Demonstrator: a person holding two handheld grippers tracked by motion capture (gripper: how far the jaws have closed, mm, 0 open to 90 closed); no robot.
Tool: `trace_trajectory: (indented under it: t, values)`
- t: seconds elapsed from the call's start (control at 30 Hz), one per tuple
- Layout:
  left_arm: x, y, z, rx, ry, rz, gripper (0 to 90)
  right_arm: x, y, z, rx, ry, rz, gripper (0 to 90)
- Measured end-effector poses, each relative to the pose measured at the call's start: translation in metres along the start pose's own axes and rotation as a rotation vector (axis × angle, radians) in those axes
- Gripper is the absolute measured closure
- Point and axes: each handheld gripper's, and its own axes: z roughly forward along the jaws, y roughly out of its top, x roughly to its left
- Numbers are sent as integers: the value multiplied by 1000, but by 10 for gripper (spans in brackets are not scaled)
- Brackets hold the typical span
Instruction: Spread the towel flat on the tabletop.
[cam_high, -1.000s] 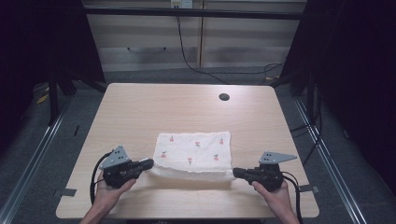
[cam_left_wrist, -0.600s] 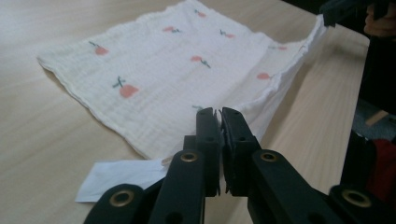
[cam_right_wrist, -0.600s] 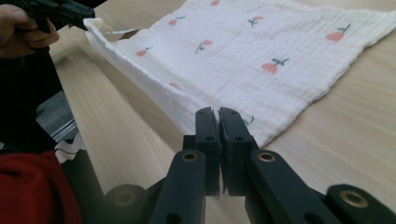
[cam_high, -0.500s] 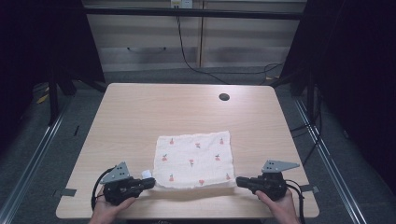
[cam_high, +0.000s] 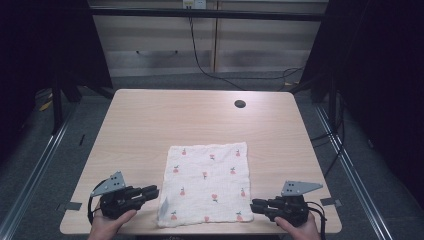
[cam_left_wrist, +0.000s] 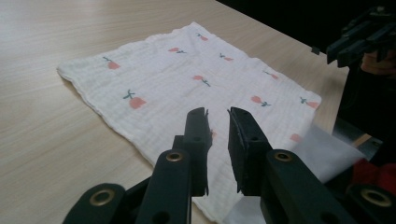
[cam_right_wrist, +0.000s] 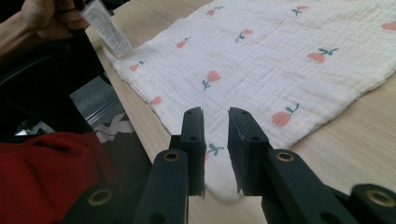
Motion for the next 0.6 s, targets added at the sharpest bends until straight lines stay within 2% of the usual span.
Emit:
trace_trajectory:
  t: [0.2,0.23,0.27,0.3,0.33,0.37,0.4,0.47,0.53,0.6]
  values:
    - [9,8,4,3,38,-9,714,-9,2,4,-17,-17,20,743]
    - [17,11,6,14,58,-22,701,-12,5,7,-12,-23,16,720]
    - [17,11,6,14,58,-22,690,-14,7,8,-10,-30,13,719]
    - [26,15,8,24,89,-29,667,-17,10,10,-10,-32,11,713]
    - [26,15,8,24,89,-29,636,-17,10,10,-10,-32,11,713]
    - [36,24,6,-7,110,-54,637,-22,16,16,-10,-45,4,704]
    - [36,24,6,-7,110,-54,637,-22,16,16,-10,-45,4,704]
    - [48,37,3,-22,131,-60,636,-31,26,25,-9,-60,-5,704]
    - [51,39,8,-15,154,-59,636,-36,32,31,5,-77,-19,704]
    - [51,38,13,-6,155,-61,614,-39,35,34,12,-83,-20,700]
